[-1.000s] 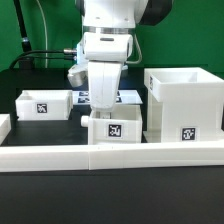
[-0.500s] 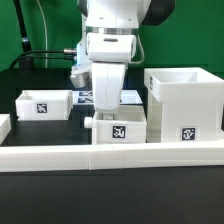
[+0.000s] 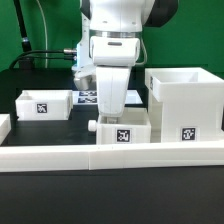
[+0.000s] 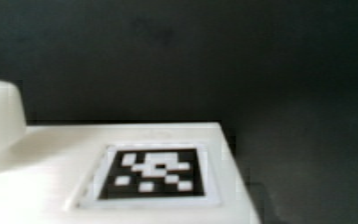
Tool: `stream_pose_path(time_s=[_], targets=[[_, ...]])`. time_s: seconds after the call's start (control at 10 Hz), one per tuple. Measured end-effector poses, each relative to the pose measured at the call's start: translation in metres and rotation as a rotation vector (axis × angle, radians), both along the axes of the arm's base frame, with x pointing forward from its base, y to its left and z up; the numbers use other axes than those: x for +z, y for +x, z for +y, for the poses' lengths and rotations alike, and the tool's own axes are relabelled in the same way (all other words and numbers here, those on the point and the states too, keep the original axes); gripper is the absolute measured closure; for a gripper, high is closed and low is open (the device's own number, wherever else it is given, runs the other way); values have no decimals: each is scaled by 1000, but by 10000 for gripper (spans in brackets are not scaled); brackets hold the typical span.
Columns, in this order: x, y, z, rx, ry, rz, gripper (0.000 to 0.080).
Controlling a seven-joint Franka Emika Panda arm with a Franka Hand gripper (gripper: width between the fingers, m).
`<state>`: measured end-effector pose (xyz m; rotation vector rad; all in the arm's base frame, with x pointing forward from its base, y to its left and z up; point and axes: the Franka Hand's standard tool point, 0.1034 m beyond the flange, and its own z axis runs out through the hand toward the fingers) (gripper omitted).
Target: Assemble drawer
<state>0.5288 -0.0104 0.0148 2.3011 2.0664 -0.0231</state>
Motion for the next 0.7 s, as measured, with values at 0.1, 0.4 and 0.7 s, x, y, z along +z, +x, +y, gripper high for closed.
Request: stream_pose_path(time_s=[0.1, 0.4, 0.7], targets=[[0, 0, 0, 0, 0, 0, 757], [-1, -1, 5, 5, 1, 11, 757], [-2, 0, 5, -4, -9, 32, 757]])
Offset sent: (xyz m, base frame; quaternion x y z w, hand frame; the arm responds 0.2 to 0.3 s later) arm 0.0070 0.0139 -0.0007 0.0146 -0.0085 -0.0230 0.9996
